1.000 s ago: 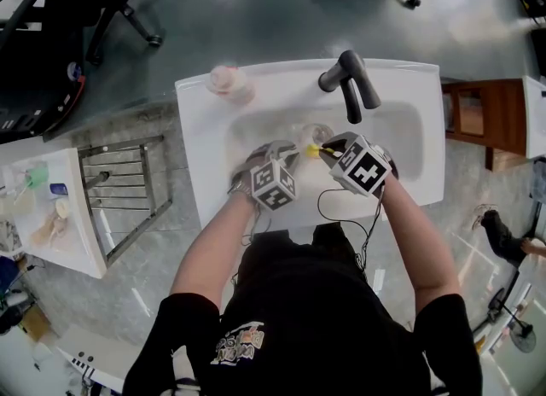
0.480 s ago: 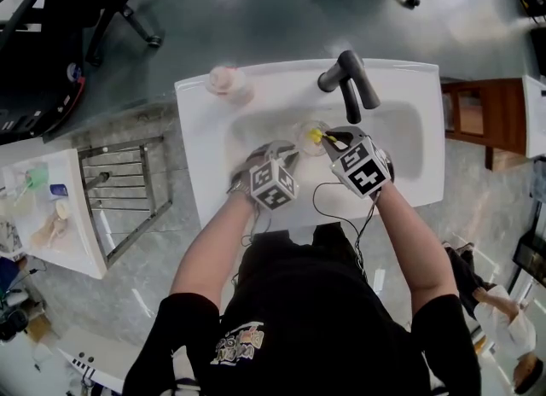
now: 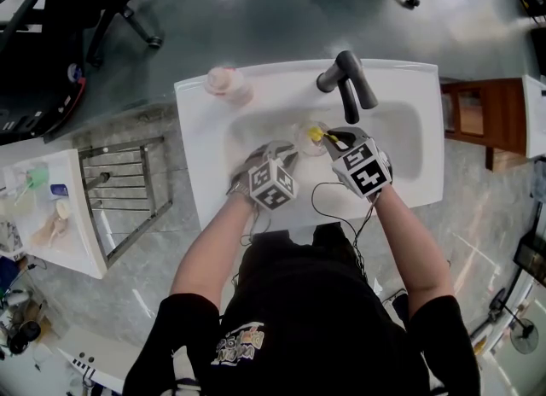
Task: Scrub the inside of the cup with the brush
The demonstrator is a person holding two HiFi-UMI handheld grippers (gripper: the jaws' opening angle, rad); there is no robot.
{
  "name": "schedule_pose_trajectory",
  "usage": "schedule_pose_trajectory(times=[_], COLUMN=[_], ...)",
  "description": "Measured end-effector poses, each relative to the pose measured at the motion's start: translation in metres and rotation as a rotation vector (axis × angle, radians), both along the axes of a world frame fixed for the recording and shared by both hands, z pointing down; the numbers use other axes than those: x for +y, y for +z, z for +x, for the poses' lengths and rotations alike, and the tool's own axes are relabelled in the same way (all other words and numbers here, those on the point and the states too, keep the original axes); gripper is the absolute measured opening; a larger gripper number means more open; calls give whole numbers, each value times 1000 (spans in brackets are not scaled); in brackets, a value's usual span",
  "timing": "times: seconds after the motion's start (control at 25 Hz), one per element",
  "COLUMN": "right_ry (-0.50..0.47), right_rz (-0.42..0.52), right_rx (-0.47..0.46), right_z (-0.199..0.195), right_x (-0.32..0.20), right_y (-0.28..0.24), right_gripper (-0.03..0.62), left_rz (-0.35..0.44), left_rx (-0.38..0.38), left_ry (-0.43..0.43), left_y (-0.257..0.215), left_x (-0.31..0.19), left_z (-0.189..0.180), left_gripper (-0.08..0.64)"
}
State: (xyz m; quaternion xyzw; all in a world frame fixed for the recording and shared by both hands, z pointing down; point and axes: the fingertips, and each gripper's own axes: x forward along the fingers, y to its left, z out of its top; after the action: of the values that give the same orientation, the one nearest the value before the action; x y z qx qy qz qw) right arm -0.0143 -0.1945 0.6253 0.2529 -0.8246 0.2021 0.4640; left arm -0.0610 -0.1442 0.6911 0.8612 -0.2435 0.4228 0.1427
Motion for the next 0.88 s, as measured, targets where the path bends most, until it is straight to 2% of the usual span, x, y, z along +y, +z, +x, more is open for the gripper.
schedule_pose_trajectory(times=[0.24, 0.6, 0.88], right_ry=[34, 20, -3], right_rz=[-3, 16, 48], right_rx=[-44, -95, -144], right_z=[7, 12, 15], right_x=[0, 5, 10], right_y=[-6, -19, -38], right_gripper=[38, 38, 38], left_rz=[10, 25, 56], left_rx=[13, 28, 24], left_ry=[-48, -139, -258], left_y=[-8, -28, -48], left_x=[-4, -7, -9], left_z=[-3, -6, -16], left_gripper=[77, 81, 77])
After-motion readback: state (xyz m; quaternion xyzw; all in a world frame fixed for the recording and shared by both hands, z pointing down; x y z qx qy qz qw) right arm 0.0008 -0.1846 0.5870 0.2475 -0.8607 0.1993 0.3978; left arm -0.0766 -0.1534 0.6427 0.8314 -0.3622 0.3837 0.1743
